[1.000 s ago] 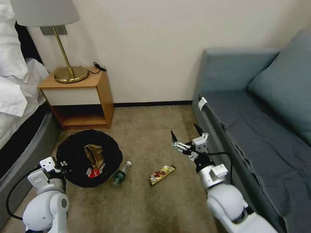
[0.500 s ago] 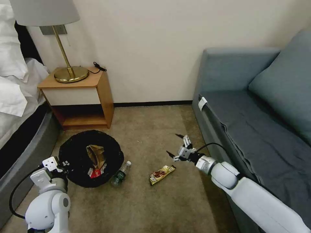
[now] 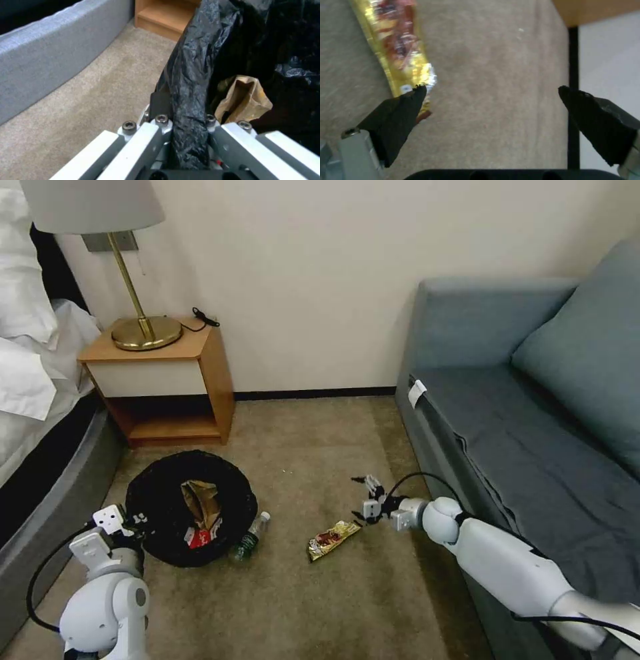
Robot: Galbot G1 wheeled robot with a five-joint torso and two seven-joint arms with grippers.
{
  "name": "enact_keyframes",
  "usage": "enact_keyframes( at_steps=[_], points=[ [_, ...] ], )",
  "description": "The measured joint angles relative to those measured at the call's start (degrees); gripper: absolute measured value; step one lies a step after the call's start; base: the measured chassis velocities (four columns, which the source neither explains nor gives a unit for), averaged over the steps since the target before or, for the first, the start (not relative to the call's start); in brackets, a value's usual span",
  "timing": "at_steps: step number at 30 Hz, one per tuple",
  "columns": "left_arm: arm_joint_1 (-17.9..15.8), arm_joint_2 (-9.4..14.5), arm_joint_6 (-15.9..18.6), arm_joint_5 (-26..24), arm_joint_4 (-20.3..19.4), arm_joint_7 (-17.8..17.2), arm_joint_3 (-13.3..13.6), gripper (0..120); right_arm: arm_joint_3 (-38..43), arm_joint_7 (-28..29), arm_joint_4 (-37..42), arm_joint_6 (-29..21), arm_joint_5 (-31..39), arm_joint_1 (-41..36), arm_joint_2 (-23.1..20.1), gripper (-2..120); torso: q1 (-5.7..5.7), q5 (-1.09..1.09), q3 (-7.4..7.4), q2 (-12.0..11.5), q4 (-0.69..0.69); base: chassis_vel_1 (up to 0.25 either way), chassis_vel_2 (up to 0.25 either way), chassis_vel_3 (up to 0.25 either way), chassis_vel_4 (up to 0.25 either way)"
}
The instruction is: Pick up the trash bin, then pick up the garbage on the floor and place it into the trash bin.
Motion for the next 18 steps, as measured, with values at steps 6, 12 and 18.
enact_keyframes(
  at_steps=[6, 12, 18],
  points=[
    [-0.5, 0.0, -0.2, 0.1, 1.0, 0.1, 0.3, 3, -1.3, -0.6, -3.4, 0.8, -1.1, 0.0, 1.4, 100, 0.0, -0.01, 0.0, 0.0, -0.01, 0.0, 0.0, 0.0, 0.0],
    [-0.8, 0.3, -0.3, 0.0, 1.0, 0.2, 0.3, 3, -1.8, -0.4, -7.9, 1.0, -1.7, 0.1, 5.0, 100, 0.0, 0.01, 0.0, 0.0, -0.01, 0.0, 0.0, 0.0, 0.0],
    [-0.1, 0.2, -0.3, 0.0, 0.5, 0.2, 0.3, 3, -1.3, 0.5, -12.0, 1.3, -2.5, 0.5, 8.9, 100, 0.0, 0.01, 0.0, 0.0, 0.01, 0.0, 0.0, 0.0, 0.0]
  ],
)
